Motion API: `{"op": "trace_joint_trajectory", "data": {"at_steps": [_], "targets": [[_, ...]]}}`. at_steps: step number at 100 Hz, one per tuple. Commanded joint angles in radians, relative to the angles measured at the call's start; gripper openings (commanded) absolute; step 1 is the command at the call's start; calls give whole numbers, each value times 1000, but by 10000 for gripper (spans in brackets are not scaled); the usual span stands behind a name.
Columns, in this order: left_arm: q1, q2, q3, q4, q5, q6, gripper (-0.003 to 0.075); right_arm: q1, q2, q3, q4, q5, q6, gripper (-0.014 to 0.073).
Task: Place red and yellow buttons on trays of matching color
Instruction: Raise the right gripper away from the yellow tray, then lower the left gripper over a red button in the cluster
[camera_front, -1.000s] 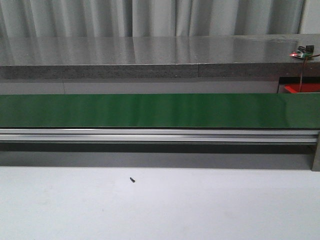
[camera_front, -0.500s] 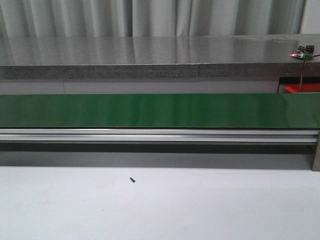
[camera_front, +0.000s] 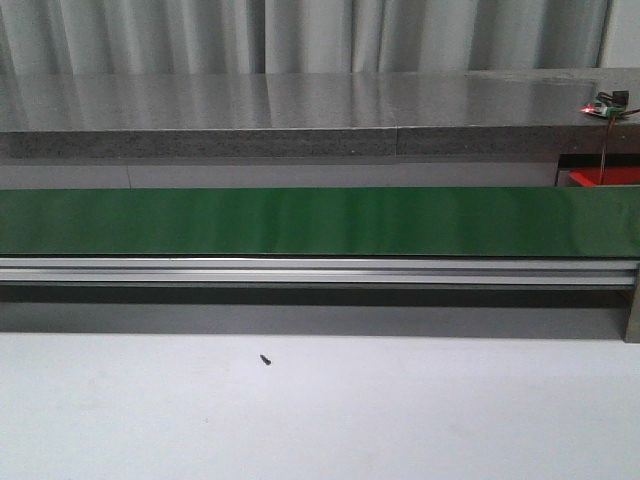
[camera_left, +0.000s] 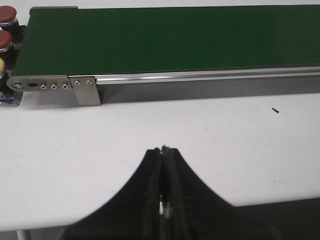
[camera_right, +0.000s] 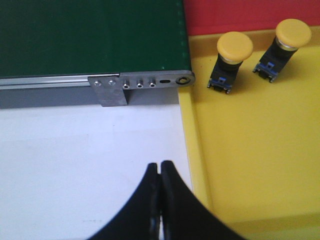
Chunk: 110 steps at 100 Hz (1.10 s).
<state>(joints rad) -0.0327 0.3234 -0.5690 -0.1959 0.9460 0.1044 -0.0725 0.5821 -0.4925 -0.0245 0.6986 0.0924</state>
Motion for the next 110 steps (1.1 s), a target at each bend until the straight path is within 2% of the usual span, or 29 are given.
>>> {"op": "trace_joint_trajectory", "data": {"at_steps": [1,71,83,95,110], "targets": [[-6,11,-25,-13,-60,0,-20,-2,0,-27,-2,-53,-11,-68],[-6,11,-25,-4,-69,-2,-20,-2,0,-27,-2,-53,-11,-68],[-6,13,-25,52,-107,-111,-20,-2,0,-27,-2,-53,-11,-68],[-6,24,-25,175,-204,-147,-20,-2,0,-27,-2,-53,-11,-68],[-6,69,-25,305,-282,-306,-20,-2,0,-27,-2,-53,-11,-68]]}}
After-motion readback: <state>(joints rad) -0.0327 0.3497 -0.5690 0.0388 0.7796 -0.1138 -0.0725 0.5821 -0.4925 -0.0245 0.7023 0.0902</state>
